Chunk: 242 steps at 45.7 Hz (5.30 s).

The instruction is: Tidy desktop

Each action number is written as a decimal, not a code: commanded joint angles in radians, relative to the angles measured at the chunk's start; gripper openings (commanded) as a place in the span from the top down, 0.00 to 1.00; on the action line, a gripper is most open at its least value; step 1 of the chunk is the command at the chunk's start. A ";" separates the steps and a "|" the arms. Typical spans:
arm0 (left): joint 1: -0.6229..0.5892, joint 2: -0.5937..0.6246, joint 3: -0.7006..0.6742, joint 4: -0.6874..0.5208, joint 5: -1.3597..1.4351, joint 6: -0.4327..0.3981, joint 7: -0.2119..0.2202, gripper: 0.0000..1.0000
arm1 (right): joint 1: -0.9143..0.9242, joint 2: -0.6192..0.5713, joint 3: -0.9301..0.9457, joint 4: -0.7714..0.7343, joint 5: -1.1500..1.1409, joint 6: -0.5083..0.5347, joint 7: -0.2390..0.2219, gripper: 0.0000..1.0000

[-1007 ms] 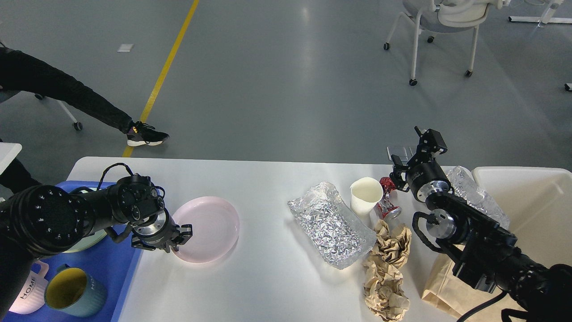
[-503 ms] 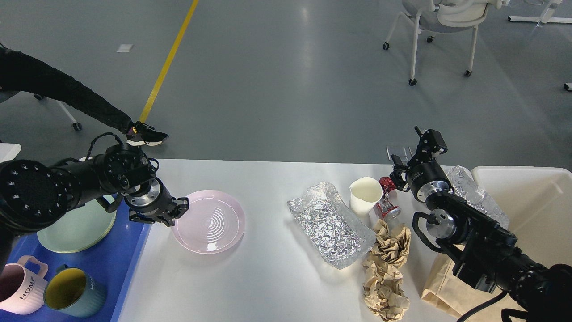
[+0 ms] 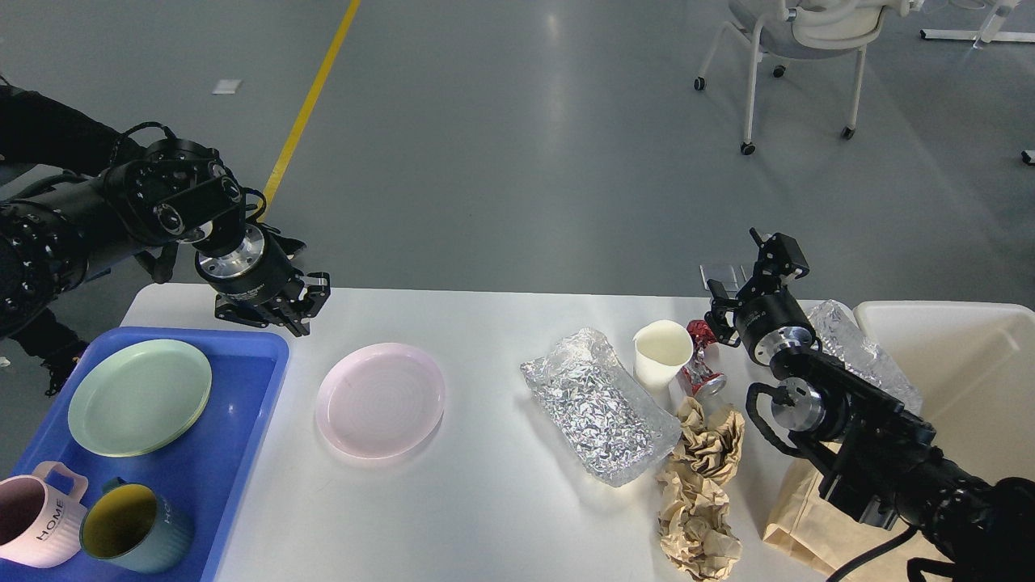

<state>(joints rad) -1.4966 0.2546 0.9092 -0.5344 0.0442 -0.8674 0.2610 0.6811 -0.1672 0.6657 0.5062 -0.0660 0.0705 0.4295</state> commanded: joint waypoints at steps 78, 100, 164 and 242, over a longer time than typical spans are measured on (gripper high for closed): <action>0.133 -0.163 0.409 0.036 -0.090 0.271 -0.361 0.04 | 0.000 0.000 0.000 0.000 0.000 0.000 0.000 0.00; 0.286 -0.215 0.300 0.070 -0.090 0.489 -0.151 0.04 | 0.000 0.000 0.000 0.000 0.000 0.000 0.000 0.00; 0.335 -0.192 0.177 0.068 -0.101 0.367 -0.011 1.00 | 0.000 0.000 0.000 0.000 0.000 0.000 0.000 0.00; 0.125 0.325 -0.064 0.007 -0.107 0.237 0.014 1.00 | 0.000 0.000 0.000 0.000 0.000 0.000 0.000 0.00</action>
<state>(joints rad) -1.4395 0.5669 0.8610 -0.5291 -0.0612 -0.7412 0.2738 0.6811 -0.1673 0.6657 0.5062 -0.0659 0.0706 0.4295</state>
